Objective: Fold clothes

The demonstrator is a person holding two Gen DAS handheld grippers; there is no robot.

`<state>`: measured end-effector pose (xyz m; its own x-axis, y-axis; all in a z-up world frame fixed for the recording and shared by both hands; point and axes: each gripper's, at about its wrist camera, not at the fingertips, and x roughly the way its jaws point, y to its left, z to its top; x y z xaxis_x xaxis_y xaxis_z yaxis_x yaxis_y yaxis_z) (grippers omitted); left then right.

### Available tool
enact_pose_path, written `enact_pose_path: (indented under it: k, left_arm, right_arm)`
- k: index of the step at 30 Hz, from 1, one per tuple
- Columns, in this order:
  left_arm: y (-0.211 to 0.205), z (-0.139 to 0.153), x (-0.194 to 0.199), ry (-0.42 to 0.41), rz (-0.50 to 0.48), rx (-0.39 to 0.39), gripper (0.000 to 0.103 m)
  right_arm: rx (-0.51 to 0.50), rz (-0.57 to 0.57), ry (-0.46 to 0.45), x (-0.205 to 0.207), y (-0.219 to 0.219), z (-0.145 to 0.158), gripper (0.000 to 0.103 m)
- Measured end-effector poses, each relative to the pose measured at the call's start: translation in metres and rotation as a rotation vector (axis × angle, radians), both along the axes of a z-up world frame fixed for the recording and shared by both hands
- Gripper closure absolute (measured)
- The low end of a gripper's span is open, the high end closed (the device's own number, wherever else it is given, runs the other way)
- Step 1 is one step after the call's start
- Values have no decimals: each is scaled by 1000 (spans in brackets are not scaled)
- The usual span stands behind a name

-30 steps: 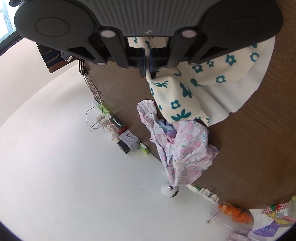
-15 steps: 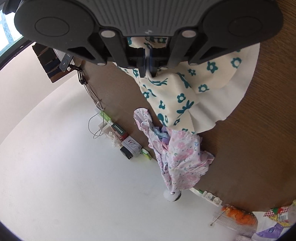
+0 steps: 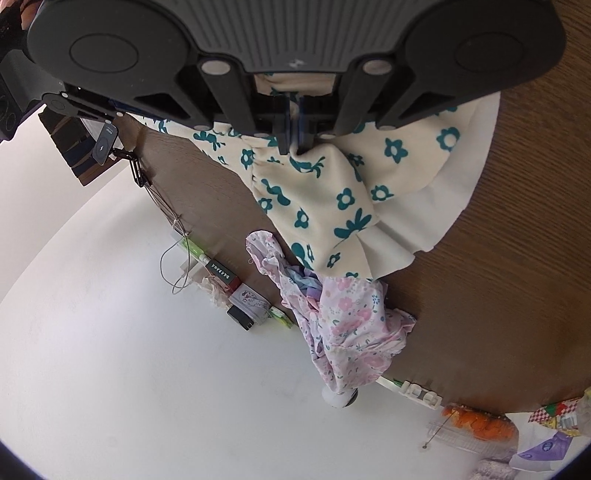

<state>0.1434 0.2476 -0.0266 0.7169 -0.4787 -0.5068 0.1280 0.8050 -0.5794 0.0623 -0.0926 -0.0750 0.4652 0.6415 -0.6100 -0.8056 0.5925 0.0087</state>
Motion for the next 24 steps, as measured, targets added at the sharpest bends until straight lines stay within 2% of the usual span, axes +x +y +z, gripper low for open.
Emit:
enact_pose_path:
  k: [2, 5, 6, 7, 10, 11, 20, 22, 23, 24]
  left_arm:
    - [0, -1, 2, 4, -4, -1, 100]
    - [-2, 0, 3, 1, -14, 8, 100]
    - [-2, 0, 3, 0, -16, 11, 100]
    - [-3, 0, 3, -1, -17, 15, 100]
    - [-3, 2, 3, -4, -18, 25, 100]
    - [-3, 2, 4, -5, -19, 32, 100]
    - [-4, 0, 8, 5, -29, 64, 100]
    - [-3, -1, 6, 8, -24, 57, 99]
    - [-2, -1, 5, 9, -21, 53, 96]
    - [-1, 0, 3, 11, -15, 49, 94]
  right_arm:
    - [12, 45, -10, -5, -6, -4, 68]
    - [-54, 86, -78, -15, 0, -8, 68]
    - [-76, 99, -100, -18, 3, -10, 71]
    - [-112, 98, -125, -18, 7, -13, 83]
    - [-176, 101, -163, -16, 13, -20, 99]
    - [-168, 108, -148, -15, 11, -19, 101]
    - [-108, 159, -19, -13, -11, -12, 102]
    - [-112, 160, -8, -13, -11, -18, 98]
    - [-89, 139, -12, -12, -15, -14, 96]
    - [-66, 117, -17, -10, -19, -9, 89]
